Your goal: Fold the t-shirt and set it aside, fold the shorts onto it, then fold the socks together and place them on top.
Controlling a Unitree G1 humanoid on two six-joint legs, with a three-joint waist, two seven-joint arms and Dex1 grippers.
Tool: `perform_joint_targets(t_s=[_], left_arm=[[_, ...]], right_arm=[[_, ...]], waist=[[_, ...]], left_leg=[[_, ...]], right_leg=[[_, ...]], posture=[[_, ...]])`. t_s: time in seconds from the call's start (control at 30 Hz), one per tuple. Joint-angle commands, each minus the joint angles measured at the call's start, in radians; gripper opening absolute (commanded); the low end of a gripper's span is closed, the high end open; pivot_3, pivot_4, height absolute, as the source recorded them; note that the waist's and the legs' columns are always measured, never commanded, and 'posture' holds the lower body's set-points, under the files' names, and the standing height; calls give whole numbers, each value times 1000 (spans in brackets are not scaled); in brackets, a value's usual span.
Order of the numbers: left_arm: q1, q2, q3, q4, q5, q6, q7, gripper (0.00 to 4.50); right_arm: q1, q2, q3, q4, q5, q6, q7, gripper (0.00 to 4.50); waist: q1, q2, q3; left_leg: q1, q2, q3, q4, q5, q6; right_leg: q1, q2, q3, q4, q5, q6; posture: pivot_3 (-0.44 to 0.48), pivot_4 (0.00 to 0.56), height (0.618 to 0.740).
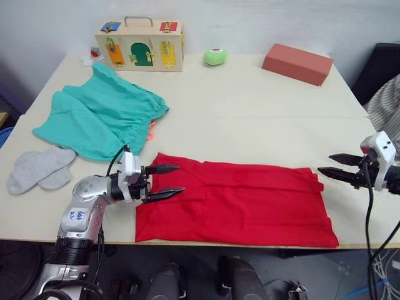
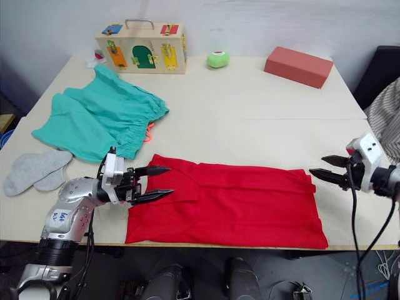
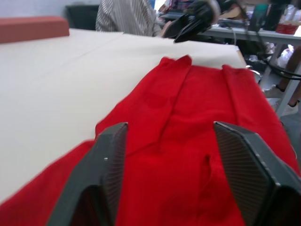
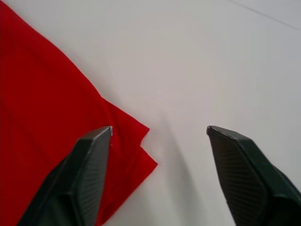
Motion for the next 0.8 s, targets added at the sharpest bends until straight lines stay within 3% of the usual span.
perform_joint_targets(t_s=[0.03,0.07,0.27,0.4,0.7,0.8], left_arm=[[14,8,-20,-119,-28,43,13,4288],[17,4,-20,-139,-33,55,26,4475],[71,12,3,-251,-81,82,38,4475],[103,34,26,-291,-110,107,41,4500],[114,41,28,-277,-96,96,62,4500],[108,33,30,-259,-87,82,79,4500]], right_arm=[[-155,12,99,187,-113,20,64,4387],[-209,23,125,242,-144,19,72,4500],[-391,77,250,451,-286,40,171,4500],[-421,81,312,483,-346,81,316,3253],[-454,125,282,512,-354,55,290,164],[-473,130,265,526,-351,24,253,36]], waist=[[0,0,0],[-2,0,0],[-13,0,0],[-14,0,0],[-15,0,0],[-17,0,0]], left_leg=[[-1,0,0,0,0,0],[-1,0,0,0,0,-1],[-4,-1,0,1,1,0],[-3,0,0,1,1,-1],[-3,0,0,1,1,-2],[-3,0,0,1,1,-3]], right_leg=[[0,0,0,0,0,0],[0,0,0,-1,0,0],[-2,0,0,-1,0,0],[-2,0,0,-1,0,0],[-2,0,0,0,0,0],[-2,0,0,0,0,0]], posture=[[0,150,740],[0,150,740],[0,150,740],[0,150,740],[0,150,740],[0,150,740]])
